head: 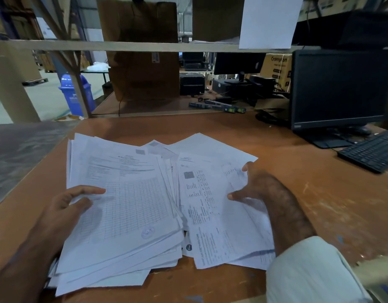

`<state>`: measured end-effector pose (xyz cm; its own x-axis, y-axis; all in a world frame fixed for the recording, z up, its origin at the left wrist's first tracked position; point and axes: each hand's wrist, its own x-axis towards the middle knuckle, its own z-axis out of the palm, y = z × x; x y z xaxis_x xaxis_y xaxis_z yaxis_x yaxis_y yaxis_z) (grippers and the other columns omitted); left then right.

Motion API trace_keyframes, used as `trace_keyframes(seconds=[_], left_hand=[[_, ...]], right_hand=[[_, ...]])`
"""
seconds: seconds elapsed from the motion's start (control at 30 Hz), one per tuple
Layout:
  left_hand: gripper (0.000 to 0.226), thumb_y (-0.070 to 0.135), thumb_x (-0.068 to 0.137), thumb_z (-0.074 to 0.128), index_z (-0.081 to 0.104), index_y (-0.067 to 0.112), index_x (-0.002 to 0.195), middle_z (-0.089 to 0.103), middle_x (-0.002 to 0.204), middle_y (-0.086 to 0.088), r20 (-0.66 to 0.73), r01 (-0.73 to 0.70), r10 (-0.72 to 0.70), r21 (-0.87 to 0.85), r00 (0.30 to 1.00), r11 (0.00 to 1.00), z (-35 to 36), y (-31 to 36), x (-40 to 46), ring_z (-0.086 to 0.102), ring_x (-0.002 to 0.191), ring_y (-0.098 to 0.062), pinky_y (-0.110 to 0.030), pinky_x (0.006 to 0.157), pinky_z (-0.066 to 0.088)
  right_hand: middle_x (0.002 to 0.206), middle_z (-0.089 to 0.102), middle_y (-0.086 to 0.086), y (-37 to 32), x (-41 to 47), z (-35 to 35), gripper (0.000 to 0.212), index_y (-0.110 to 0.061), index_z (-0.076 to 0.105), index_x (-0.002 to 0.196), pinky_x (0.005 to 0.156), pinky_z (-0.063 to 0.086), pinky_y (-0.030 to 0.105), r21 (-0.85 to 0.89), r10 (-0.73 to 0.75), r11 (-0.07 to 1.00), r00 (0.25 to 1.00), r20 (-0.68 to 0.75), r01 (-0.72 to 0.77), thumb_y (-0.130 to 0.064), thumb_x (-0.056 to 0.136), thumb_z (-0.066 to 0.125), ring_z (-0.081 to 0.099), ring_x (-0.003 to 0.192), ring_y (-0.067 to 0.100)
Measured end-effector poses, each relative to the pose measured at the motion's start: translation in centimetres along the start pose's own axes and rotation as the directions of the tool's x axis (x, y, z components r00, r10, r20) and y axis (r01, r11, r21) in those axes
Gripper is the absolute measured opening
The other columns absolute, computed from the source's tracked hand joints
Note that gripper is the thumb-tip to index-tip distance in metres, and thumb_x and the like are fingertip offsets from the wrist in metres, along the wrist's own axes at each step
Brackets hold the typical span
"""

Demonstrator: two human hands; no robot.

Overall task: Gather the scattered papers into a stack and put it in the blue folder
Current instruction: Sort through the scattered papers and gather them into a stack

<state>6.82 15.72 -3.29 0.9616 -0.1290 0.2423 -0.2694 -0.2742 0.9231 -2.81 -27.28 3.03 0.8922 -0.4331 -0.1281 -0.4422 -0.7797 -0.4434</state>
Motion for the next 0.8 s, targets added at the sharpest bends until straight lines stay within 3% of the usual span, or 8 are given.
trace_keyframes(seconds=[0.2, 0.27, 0.4, 0.47, 0.53, 0.6, 0.67, 0.8], left_hand=[[0.033, 0.002, 0.095, 0.06, 0.081, 0.027, 0.1, 0.07, 0.126, 0.005, 0.022, 0.016, -0.016, -0.026, 1.0, 1.0, -0.4, -0.8, 0.3, 0.06, 0.122, -0.021, -0.051, 0.107, 0.046], [0.033, 0.001, 0.094, 0.06, 0.081, 0.026, 0.101, 0.071, 0.124, 0.004, 0.019, -0.001, 0.002, -0.02, 1.0, 1.0, -0.5, -1.2, 0.6, 0.061, 0.122, -0.022, -0.047, 0.105, 0.047], [0.042, -0.006, 0.095, 0.054, 0.081, 0.026, 0.099, 0.073, 0.122, 0.005, -0.003, -0.003, 0.003, -0.019, 1.0, 1.0, -0.3, -1.5, 0.9, 0.061, 0.121, -0.017, -0.044, 0.103, 0.046], [0.044, -0.008, 0.095, 0.054, 0.081, 0.027, 0.099, 0.073, 0.12, 0.007, -0.003, -0.016, 0.016, -0.016, 1.0, 1.0, -0.2, -1.6, 1.0, 0.061, 0.122, -0.016, -0.047, 0.108, 0.044], [0.045, -0.011, 0.094, 0.054, 0.082, 0.025, 0.096, 0.076, 0.113, 0.009, -0.011, -0.026, 0.025, -0.017, 1.0, 1.0, 0.0, -1.3, 1.0, 0.062, 0.118, -0.015, -0.044, 0.106, 0.044], [0.044, -0.014, 0.094, 0.054, 0.082, 0.02, 0.092, 0.077, 0.106, 0.011, -0.016, -0.023, 0.022, -0.044, 1.0, 0.999, 0.4, -0.6, 0.8, 0.065, 0.113, -0.015, -0.036, 0.098, 0.046], [0.045, -0.016, 0.093, 0.054, 0.082, 0.019, 0.09, 0.078, 0.105, 0.01, -0.029, -0.015, 0.013, -0.05, 0.999, 0.999, 0.7, 0.0, 0.6, 0.066, 0.11, -0.014, -0.034, 0.094, 0.048], [0.048, -0.015, 0.092, 0.055, 0.082, 0.024, 0.087, 0.077, 0.105, 0.013, -0.054, 0.007, -0.009, -0.053, 0.998, 0.999, 0.6, 0.2, 0.4, 0.067, 0.105, -0.003, -0.03, 0.09, 0.049]], right_hand=[[0.111, 0.064, 0.005, 0.0, -1.1, -1.5, 0.084, -0.051, 0.041, 0.14, 0.088, 0.055, 0.037, 0.39, -0.188, 0.907, 0.982, 0.03, 0.162, -0.028, 0.075, 0.089, 0.063, 0.101, 0.024], [0.131, 0.058, -0.01, -0.9, -2.4, -2.2, 0.071, -0.06, 0.05, 0.132, 0.094, 0.049, 0.03, 0.509, -0.316, 0.822, 0.948, 0.03, 0.258, -0.021, 0.083, 0.084, 0.055, 0.118, 0.017], [0.139, 0.053, -0.028, -2.2, -3.9, -2.2, 0.046, -0.049, 0.066, 0.127, 0.107, 0.036, 0.025, 0.309, -0.392, 0.889, 0.911, 0.128, 0.339, -0.025, 0.089, 0.078, 0.046, 0.127, 0.0], [0.14, 0.056, -0.025, -2.6, -4.1, -2.4, 0.043, -0.041, 0.067, 0.129, 0.103, 0.038, 0.018, 0.119, -0.372, 0.925, 0.923, 0.097, 0.361, -0.027, 0.089, 0.077, 0.05, 0.126, 0.0], [0.136, 0.059, -0.027, -3.1, -4.6, -3.3, 0.043, -0.04, 0.068, 0.128, 0.09, 0.04, 0.005, 0.185, -0.435, 0.885, 0.9, -0.001, 0.428, -0.023, 0.089, 0.077, 0.053, 0.123, -0.006], [0.125, 0.068, -0.023, -3.8, -5.3, -4.7, 0.042, -0.037, 0.072, 0.124, 0.082, 0.05, 0.006, 0.531, -0.474, 0.722, 0.876, -0.088, 0.444, -0.017, 0.088, 0.078, 0.063, 0.114, -0.004], [0.117, 0.075, -0.008, -4.6, -5.6, -6.0, 0.043, -0.027, 0.074, 0.122, 0.074, 0.061, 0.026, 0.824, -0.484, 0.43, 0.865, -0.134, 0.369, -0.007, 0.085, 0.075, 0.074, 0.1, 0.017], [0.119, 0.074, 0.011, -5.7, -3.2, -4.4, 0.045, -0.019, 0.069, 0.127, 0.067, 0.062, 0.037, 0.968, -0.452, 0.114, 0.879, -0.15, 0.223, -0.004, 0.085, 0.064, 0.076, 0.087, 0.03]])
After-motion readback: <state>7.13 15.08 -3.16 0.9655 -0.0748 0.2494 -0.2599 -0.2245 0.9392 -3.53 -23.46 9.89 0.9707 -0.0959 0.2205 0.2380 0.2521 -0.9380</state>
